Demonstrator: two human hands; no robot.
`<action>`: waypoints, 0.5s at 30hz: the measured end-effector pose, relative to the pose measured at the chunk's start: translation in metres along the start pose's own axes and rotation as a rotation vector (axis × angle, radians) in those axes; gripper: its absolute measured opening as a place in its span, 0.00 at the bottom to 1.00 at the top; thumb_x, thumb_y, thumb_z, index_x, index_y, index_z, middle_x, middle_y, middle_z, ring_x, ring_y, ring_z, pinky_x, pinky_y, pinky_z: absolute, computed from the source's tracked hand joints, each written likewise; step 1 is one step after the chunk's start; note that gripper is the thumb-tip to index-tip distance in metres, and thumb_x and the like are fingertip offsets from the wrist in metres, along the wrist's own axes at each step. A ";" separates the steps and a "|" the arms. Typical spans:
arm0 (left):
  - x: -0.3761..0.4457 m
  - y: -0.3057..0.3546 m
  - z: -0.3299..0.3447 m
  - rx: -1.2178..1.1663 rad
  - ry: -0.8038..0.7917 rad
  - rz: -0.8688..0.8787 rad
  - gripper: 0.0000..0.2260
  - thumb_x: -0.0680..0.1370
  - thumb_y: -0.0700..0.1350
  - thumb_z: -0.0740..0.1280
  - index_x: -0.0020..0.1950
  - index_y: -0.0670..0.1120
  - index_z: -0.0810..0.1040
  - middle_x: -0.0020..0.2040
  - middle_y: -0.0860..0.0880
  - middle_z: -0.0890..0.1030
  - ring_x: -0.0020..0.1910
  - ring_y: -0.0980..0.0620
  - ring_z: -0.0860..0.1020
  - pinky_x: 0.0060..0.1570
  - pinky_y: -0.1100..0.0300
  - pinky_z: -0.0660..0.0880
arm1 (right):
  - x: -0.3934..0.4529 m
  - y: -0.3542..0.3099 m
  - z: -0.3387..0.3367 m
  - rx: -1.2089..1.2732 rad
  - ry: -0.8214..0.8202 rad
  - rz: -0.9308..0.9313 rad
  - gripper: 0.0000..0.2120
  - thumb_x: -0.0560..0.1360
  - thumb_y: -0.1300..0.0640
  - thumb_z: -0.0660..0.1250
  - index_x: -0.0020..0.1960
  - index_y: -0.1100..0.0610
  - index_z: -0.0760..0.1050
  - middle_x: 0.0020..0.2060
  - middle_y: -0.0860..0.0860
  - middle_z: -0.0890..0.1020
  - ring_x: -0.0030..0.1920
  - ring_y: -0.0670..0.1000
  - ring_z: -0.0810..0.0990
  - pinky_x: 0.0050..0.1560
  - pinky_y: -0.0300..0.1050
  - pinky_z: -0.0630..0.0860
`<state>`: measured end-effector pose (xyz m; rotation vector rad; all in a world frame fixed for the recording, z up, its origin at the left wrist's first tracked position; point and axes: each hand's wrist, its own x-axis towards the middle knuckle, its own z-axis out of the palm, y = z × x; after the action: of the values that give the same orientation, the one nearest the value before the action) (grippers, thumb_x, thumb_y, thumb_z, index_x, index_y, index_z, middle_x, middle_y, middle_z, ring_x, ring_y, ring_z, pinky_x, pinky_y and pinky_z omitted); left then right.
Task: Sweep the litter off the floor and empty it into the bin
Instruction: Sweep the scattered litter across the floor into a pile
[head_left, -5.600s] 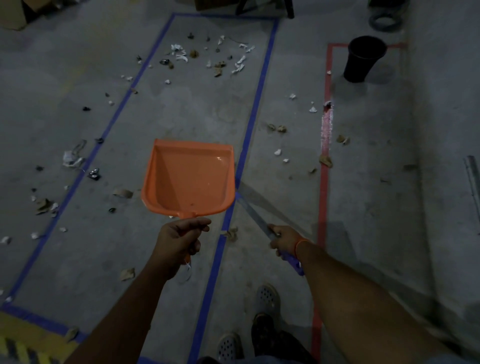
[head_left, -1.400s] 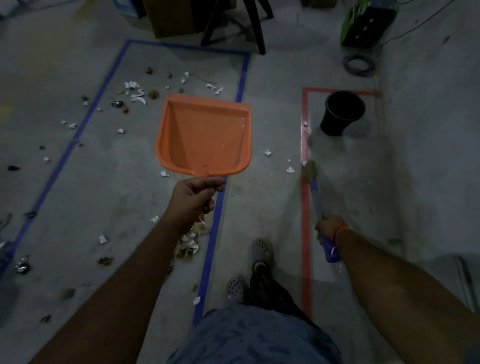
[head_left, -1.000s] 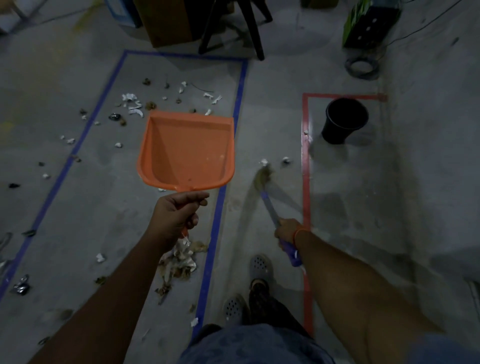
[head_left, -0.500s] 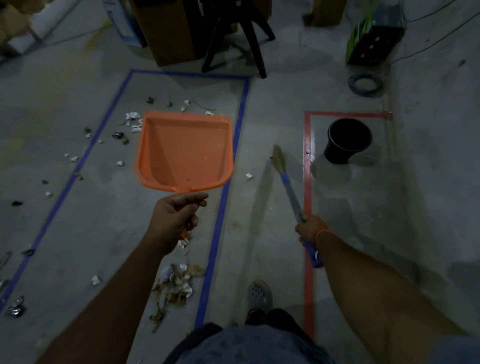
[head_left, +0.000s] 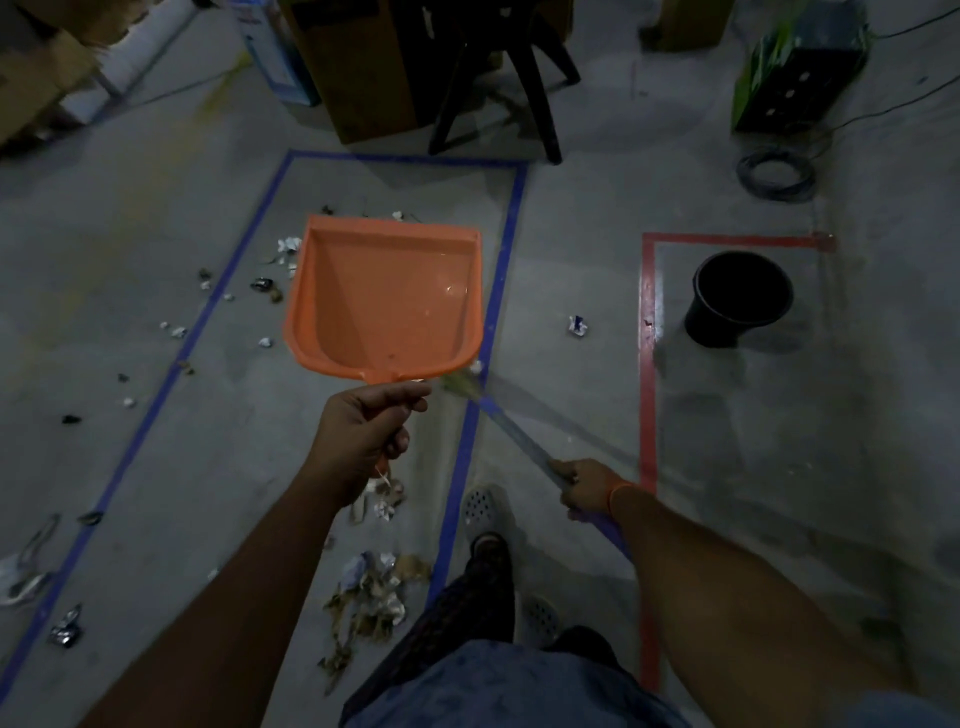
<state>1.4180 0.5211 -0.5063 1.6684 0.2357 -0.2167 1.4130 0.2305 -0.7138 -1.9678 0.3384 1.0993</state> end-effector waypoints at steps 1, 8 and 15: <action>0.010 0.002 -0.001 -0.006 -0.005 0.001 0.14 0.80 0.28 0.60 0.57 0.40 0.82 0.46 0.44 0.83 0.25 0.54 0.73 0.21 0.66 0.66 | 0.002 -0.004 -0.001 0.016 -0.023 -0.030 0.32 0.75 0.71 0.65 0.75 0.51 0.67 0.54 0.61 0.77 0.36 0.55 0.81 0.33 0.42 0.79; 0.088 0.015 -0.006 -0.066 -0.050 0.013 0.15 0.80 0.28 0.59 0.56 0.40 0.82 0.46 0.44 0.83 0.25 0.55 0.73 0.22 0.66 0.67 | 0.009 -0.044 -0.057 0.027 0.062 -0.130 0.28 0.75 0.72 0.61 0.70 0.52 0.72 0.37 0.58 0.78 0.30 0.50 0.78 0.30 0.43 0.75; 0.159 0.031 -0.013 -0.108 -0.099 0.025 0.16 0.80 0.28 0.60 0.54 0.42 0.83 0.45 0.43 0.83 0.25 0.53 0.73 0.25 0.63 0.69 | 0.032 -0.064 -0.127 0.149 0.373 0.011 0.27 0.74 0.73 0.61 0.70 0.54 0.74 0.37 0.57 0.78 0.22 0.45 0.75 0.26 0.41 0.75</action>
<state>1.5791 0.5351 -0.5200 1.5480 0.1500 -0.2624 1.5414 0.1769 -0.6709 -2.0319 0.6118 0.6859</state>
